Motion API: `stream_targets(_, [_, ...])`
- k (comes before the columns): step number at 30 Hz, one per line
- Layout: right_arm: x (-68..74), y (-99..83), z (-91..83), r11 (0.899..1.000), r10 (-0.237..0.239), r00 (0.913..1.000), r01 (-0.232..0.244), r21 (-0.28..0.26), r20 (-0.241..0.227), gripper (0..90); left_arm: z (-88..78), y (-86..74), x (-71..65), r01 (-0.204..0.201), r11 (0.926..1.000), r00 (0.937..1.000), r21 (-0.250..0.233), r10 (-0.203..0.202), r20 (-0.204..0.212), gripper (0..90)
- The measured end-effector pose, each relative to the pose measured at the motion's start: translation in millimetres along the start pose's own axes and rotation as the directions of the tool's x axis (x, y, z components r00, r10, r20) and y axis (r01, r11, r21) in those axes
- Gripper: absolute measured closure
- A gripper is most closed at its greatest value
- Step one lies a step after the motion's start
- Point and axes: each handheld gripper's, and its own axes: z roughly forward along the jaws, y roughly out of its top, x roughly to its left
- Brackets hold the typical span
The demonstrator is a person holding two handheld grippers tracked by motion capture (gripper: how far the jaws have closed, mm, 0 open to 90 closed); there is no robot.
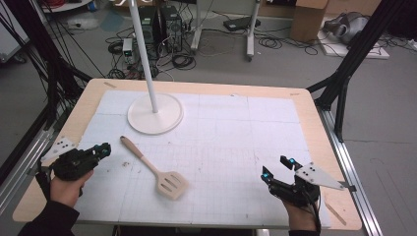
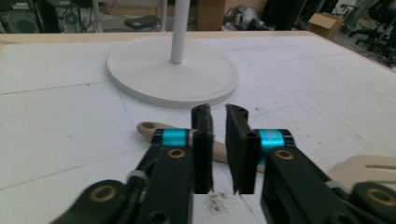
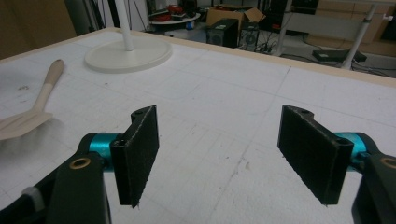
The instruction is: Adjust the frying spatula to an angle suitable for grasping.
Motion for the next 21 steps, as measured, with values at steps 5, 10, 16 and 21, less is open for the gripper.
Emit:
stream_targets(5, [2.1,0.1,1.4,1.000,0.001,1.0000,-0.001,0.011,-0.003,28.3,23.0,17.5,23.8,-0.039,0.9982,0.9982,0.046,0.041,-0.045,88.9])
stream_targets(10, [2.0,0.2,3.2,1.000,0.004,1.0000,-0.004,0.009,-0.003,28.3,54.3,22.1,45.3,-0.072,0.9914,0.9960,0.110,0.078,-0.045,89.6])
stream_targets(16, [3.0,0.5,2.7,1.000,-0.001,1.0000,0.001,0.008,-0.009,28.3,80.7,11.7,62.2,-0.068,0.9882,0.9960,0.137,0.075,-0.049,89.6])
stream_targets(21, [3.0,0.4,3.4,1.000,-0.005,0.9999,0.006,0.009,-0.012,28.3,93.5,4.8,63.4,-0.086,0.9849,0.9948,0.150,0.093,-0.042,89.6])
